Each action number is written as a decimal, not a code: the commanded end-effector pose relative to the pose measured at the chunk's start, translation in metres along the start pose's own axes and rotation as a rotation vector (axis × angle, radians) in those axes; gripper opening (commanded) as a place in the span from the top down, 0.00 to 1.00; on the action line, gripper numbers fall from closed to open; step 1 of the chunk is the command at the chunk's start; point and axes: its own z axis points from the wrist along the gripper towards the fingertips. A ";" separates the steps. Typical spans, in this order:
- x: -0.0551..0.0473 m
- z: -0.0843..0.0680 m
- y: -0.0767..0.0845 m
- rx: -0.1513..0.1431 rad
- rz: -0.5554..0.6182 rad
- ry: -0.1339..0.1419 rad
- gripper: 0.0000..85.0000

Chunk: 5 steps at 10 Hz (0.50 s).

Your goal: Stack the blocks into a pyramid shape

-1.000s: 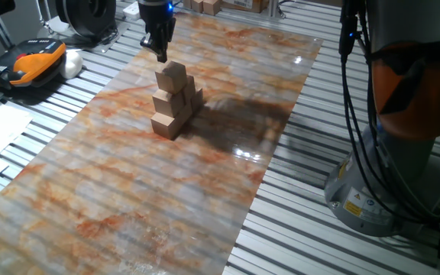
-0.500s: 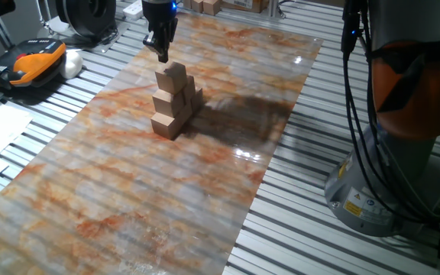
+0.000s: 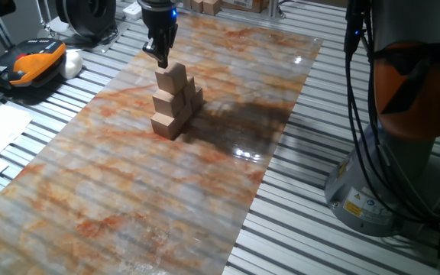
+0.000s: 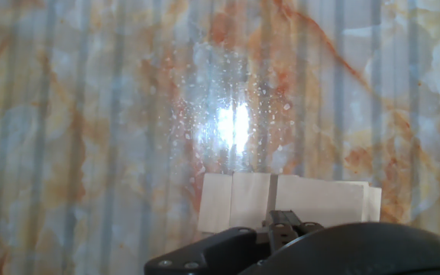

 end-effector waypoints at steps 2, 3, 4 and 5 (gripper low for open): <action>0.000 0.000 0.000 -0.004 -0.005 -0.002 1.00; 0.000 0.000 0.000 -0.007 -0.007 -0.005 1.00; 0.000 0.000 0.001 -0.004 -0.010 -0.008 1.00; 0.000 0.000 0.001 -0.005 -0.015 -0.008 1.00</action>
